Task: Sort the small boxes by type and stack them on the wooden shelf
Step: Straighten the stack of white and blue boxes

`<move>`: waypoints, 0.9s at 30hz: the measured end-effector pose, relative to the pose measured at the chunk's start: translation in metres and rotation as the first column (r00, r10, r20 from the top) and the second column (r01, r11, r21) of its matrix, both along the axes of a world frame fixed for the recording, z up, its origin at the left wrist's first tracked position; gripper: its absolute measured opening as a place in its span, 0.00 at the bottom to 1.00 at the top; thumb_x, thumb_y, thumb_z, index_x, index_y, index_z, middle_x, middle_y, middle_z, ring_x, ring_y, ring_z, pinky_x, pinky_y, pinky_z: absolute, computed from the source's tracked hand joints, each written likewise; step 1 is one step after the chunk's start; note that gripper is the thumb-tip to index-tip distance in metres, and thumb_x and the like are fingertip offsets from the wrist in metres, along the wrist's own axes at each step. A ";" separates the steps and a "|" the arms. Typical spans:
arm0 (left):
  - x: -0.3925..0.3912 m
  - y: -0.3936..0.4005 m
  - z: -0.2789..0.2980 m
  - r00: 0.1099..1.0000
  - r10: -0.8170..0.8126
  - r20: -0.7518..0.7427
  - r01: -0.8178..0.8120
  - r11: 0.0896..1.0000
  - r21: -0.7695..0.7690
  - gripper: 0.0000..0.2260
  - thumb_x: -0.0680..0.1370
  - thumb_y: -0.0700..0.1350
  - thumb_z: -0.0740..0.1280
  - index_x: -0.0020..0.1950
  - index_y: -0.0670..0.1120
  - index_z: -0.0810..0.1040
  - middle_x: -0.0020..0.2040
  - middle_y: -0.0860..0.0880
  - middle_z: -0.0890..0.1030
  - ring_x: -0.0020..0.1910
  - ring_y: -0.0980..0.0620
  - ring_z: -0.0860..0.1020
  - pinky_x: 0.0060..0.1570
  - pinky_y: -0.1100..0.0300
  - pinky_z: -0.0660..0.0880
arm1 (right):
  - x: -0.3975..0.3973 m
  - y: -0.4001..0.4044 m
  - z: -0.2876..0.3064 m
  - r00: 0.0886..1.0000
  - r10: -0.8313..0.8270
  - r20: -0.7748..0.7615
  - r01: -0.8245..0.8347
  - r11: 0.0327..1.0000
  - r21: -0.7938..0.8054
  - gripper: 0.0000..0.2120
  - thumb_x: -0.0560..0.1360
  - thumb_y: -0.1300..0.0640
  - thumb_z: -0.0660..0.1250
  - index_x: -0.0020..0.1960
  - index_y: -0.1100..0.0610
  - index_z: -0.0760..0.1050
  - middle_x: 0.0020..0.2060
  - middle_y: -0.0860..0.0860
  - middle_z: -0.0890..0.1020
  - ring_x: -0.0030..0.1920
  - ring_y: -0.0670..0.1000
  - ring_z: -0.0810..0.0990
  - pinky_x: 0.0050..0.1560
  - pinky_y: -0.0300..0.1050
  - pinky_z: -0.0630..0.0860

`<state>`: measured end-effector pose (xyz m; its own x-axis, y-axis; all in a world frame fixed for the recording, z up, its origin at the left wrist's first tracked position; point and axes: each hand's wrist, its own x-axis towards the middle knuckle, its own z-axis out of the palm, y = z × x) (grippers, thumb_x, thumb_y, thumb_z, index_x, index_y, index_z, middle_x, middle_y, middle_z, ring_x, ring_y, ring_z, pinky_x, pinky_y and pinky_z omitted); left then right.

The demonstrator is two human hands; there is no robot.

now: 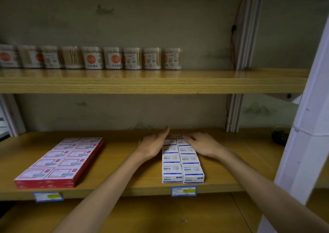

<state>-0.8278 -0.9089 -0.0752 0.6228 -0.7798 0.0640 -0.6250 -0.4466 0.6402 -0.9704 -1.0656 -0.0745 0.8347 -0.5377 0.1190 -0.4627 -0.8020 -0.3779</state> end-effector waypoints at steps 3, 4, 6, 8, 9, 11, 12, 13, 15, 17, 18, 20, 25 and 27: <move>0.000 0.004 -0.004 1.000 -0.010 0.025 0.010 1.000 -0.018 0.36 0.78 0.72 0.38 0.73 0.57 0.72 0.71 0.50 0.75 0.72 0.44 0.69 0.75 0.40 0.55 | -0.003 0.006 0.002 0.999 0.048 -0.007 -0.048 0.998 0.036 0.24 0.84 0.38 0.49 0.65 0.48 0.78 0.61 0.48 0.83 0.61 0.51 0.80 0.65 0.51 0.73; 0.001 0.005 -0.005 1.000 -0.009 0.023 0.009 1.000 -0.026 0.35 0.78 0.72 0.39 0.73 0.57 0.72 0.72 0.50 0.74 0.73 0.44 0.69 0.75 0.41 0.55 | -0.004 0.009 0.003 0.998 0.057 -0.013 -0.057 0.998 0.035 0.24 0.84 0.39 0.49 0.65 0.48 0.78 0.60 0.47 0.83 0.60 0.51 0.81 0.63 0.50 0.74; -0.001 0.007 -0.005 1.000 -0.016 0.020 0.017 0.999 -0.041 0.34 0.78 0.72 0.40 0.73 0.58 0.71 0.72 0.50 0.74 0.73 0.44 0.69 0.74 0.40 0.56 | -0.004 0.011 0.004 0.998 0.059 -0.019 -0.058 0.998 0.022 0.24 0.84 0.39 0.49 0.66 0.48 0.77 0.60 0.47 0.83 0.59 0.50 0.81 0.62 0.50 0.75; -0.004 0.009 -0.004 0.999 -0.017 0.032 0.018 0.999 -0.036 0.32 0.79 0.71 0.42 0.74 0.59 0.70 0.73 0.50 0.73 0.73 0.44 0.68 0.74 0.39 0.57 | -0.005 0.010 0.004 0.999 0.050 -0.022 -0.049 0.999 0.023 0.24 0.84 0.38 0.49 0.67 0.48 0.76 0.61 0.47 0.83 0.61 0.51 0.80 0.63 0.50 0.75; -0.006 0.009 -0.003 0.999 -0.016 0.037 0.017 0.999 -0.027 0.31 0.80 0.70 0.42 0.75 0.58 0.69 0.73 0.49 0.73 0.74 0.44 0.68 0.74 0.40 0.57 | -0.005 0.010 0.004 0.999 0.049 -0.025 -0.048 0.998 0.029 0.24 0.84 0.38 0.49 0.67 0.47 0.76 0.62 0.47 0.82 0.61 0.51 0.80 0.63 0.51 0.74; -0.006 0.011 -0.002 0.999 -0.022 0.027 0.023 1.000 -0.020 0.31 0.80 0.69 0.42 0.75 0.58 0.69 0.74 0.50 0.72 0.75 0.44 0.66 0.75 0.40 0.55 | -0.006 0.011 0.006 0.998 0.051 -0.035 -0.050 0.998 0.028 0.24 0.84 0.37 0.49 0.69 0.47 0.74 0.64 0.48 0.81 0.63 0.52 0.79 0.65 0.51 0.73; -0.005 0.011 -0.003 1.000 -0.023 0.011 0.023 0.999 -0.027 0.32 0.80 0.70 0.41 0.75 0.58 0.68 0.75 0.50 0.71 0.75 0.44 0.66 0.76 0.40 0.54 | -0.005 0.012 0.007 0.998 0.048 -0.037 -0.048 0.999 0.020 0.25 0.84 0.37 0.49 0.71 0.46 0.73 0.66 0.48 0.80 0.65 0.52 0.78 0.66 0.51 0.72; -0.003 0.011 -0.004 1.000 -0.018 -0.004 0.018 0.999 -0.033 0.33 0.79 0.71 0.40 0.76 0.58 0.68 0.75 0.50 0.70 0.76 0.44 0.65 0.76 0.40 0.53 | -0.005 0.012 0.007 0.998 0.041 -0.037 -0.041 0.999 0.008 0.25 0.84 0.37 0.48 0.72 0.46 0.71 0.68 0.49 0.78 0.68 0.53 0.75 0.68 0.52 0.71; -0.001 0.008 -0.006 1.000 -0.003 -0.017 0.002 0.999 -0.040 0.38 0.76 0.74 0.36 0.76 0.59 0.66 0.76 0.51 0.70 0.76 0.44 0.65 0.76 0.39 0.51 | -0.003 0.011 0.005 0.999 0.022 -0.042 -0.023 1.000 -0.020 0.25 0.83 0.37 0.47 0.74 0.44 0.69 0.72 0.49 0.74 0.73 0.55 0.71 0.71 0.54 0.67; 0.001 0.006 -0.007 1.000 0.001 -0.004 -0.001 0.999 -0.034 0.42 0.73 0.76 0.34 0.75 0.60 0.68 0.75 0.51 0.71 0.75 0.44 0.66 0.75 0.38 0.52 | -0.001 0.009 0.003 0.998 0.012 -0.062 -0.013 1.000 -0.028 0.25 0.83 0.36 0.46 0.73 0.42 0.70 0.72 0.48 0.74 0.74 0.56 0.69 0.72 0.55 0.67; 0.001 0.006 -0.008 1.000 0.002 0.013 -0.001 1.000 -0.030 0.42 0.73 0.76 0.33 0.75 0.60 0.69 0.74 0.51 0.72 0.75 0.44 0.66 0.75 0.38 0.53 | -0.001 0.009 0.002 0.998 0.010 -0.068 -0.012 0.999 -0.030 0.24 0.83 0.37 0.46 0.73 0.42 0.70 0.72 0.48 0.75 0.74 0.56 0.69 0.72 0.55 0.67; 0.000 0.008 -0.008 0.999 -0.004 0.044 0.005 1.000 -0.022 0.39 0.75 0.73 0.34 0.74 0.59 0.70 0.73 0.51 0.74 0.74 0.44 0.67 0.74 0.39 0.52 | -0.002 0.009 0.002 0.998 0.009 -0.068 -0.011 1.000 -0.028 0.24 0.84 0.38 0.47 0.73 0.42 0.70 0.72 0.48 0.75 0.73 0.56 0.70 0.72 0.55 0.67; -0.003 0.010 -0.006 0.998 -0.016 0.054 0.016 1.000 -0.010 0.36 0.78 0.72 0.36 0.75 0.59 0.70 0.72 0.50 0.74 0.74 0.45 0.67 0.74 0.42 0.53 | -0.004 0.009 -0.001 0.998 0.028 -0.063 -0.028 1.000 -0.005 0.23 0.84 0.38 0.47 0.69 0.43 0.73 0.65 0.47 0.80 0.67 0.53 0.76 0.68 0.54 0.71; -0.004 0.012 -0.004 0.997 -0.039 -0.069 0.033 0.996 -0.086 0.37 0.76 0.74 0.38 0.77 0.59 0.66 0.76 0.51 0.70 0.76 0.46 0.65 0.74 0.44 0.54 | -0.006 0.014 0.000 1.000 0.019 -0.004 -0.019 0.999 0.042 0.26 0.83 0.36 0.47 0.72 0.44 0.71 0.68 0.48 0.78 0.69 0.53 0.74 0.70 0.55 0.69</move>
